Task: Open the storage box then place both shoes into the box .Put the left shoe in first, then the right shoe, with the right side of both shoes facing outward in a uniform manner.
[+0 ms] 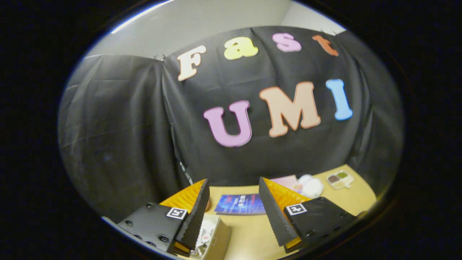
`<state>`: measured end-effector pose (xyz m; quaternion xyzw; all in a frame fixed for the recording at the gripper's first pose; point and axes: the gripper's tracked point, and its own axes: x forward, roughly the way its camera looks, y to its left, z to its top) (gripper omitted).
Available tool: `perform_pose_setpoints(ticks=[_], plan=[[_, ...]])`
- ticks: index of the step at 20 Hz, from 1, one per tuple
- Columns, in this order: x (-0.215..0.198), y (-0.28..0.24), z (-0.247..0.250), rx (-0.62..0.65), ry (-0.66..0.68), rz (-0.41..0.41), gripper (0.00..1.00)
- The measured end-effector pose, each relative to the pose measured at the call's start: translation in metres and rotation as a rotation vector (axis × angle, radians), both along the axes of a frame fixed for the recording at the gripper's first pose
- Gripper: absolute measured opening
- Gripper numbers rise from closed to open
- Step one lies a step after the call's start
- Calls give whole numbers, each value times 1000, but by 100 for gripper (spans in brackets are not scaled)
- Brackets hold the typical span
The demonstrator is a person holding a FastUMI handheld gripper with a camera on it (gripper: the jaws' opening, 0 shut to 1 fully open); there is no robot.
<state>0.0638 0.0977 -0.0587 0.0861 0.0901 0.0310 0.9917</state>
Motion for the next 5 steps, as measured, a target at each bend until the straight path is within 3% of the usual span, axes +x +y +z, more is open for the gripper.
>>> perform_pose_setpoints(ticks=[5], plan=[[-5, -20, 108, -71, -154, -10, 84]])
